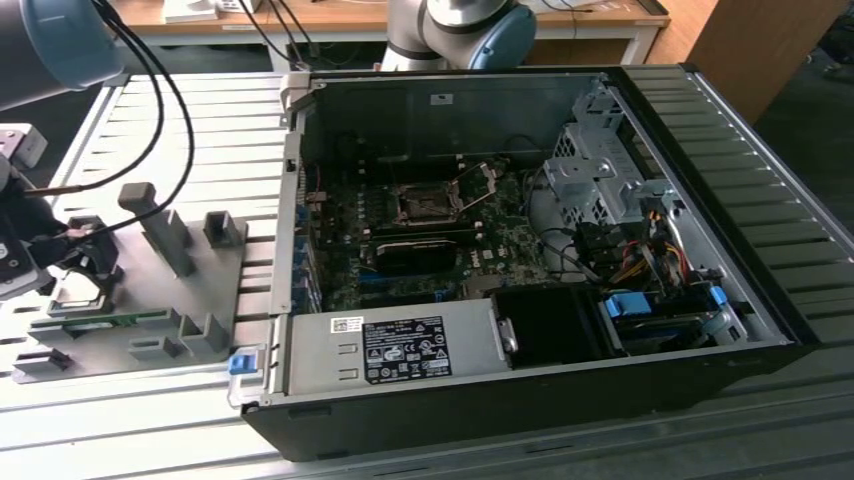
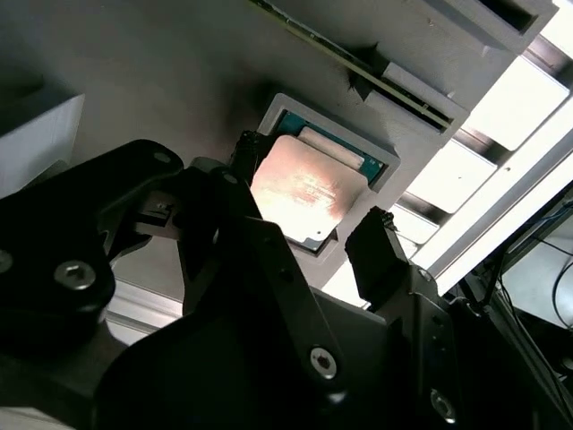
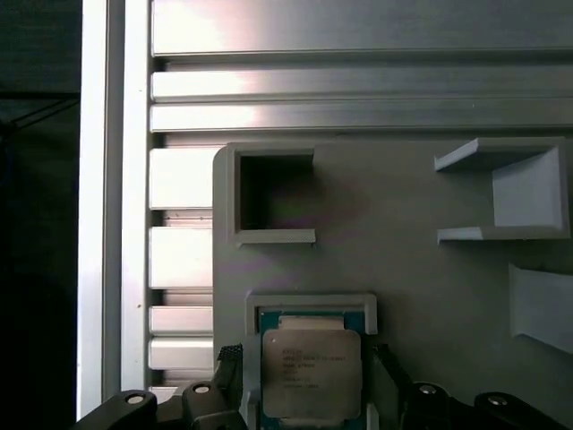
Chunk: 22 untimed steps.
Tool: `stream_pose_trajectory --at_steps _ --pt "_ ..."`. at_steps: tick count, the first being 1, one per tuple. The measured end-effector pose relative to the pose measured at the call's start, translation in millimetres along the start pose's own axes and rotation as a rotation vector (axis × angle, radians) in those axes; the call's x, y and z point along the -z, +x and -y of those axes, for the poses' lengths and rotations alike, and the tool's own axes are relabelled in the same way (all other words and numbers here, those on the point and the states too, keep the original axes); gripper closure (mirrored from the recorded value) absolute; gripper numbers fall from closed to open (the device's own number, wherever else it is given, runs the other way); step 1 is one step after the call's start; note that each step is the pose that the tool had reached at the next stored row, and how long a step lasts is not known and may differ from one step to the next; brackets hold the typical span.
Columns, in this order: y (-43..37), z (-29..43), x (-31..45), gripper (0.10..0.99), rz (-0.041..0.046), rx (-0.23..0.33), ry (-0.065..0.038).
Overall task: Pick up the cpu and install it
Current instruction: 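Pick up the cpu and move it towards the insertion slot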
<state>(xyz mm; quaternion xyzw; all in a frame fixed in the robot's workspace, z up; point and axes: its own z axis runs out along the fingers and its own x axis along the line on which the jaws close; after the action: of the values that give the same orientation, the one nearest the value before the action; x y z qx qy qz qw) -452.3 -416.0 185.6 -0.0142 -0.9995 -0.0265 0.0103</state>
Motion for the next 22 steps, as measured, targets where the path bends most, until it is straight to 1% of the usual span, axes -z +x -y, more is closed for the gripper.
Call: stream_pose_trajectory --at_steps 3,4,6,7,11,17,19,20,22 --pt "0.0 -0.5 -1.1 0.408 0.0007 0.000 0.001" --pt "0.0 -0.5 -1.7 0.424 0.0014 0.000 0.002" --pt "0.0 -0.6 -2.3 0.424 0.0020 0.000 0.004" --pt "0.0 -0.6 -2.4 0.494 0.0023 0.000 0.005" --pt "0.0 -0.8 -2.7 0.494 0.0041 0.001 0.005" --pt "0.0 -0.8 -2.7 0.494 0.0044 0.001 0.005" --pt "0.0 -0.8 -2.7 0.482 0.0044 0.001 0.005" --pt "0.0 -0.8 -2.6 0.420 0.0044 0.001 0.005" --pt "0.0 -1.1 -2.3 0.420 0.0044 0.001 0.005"
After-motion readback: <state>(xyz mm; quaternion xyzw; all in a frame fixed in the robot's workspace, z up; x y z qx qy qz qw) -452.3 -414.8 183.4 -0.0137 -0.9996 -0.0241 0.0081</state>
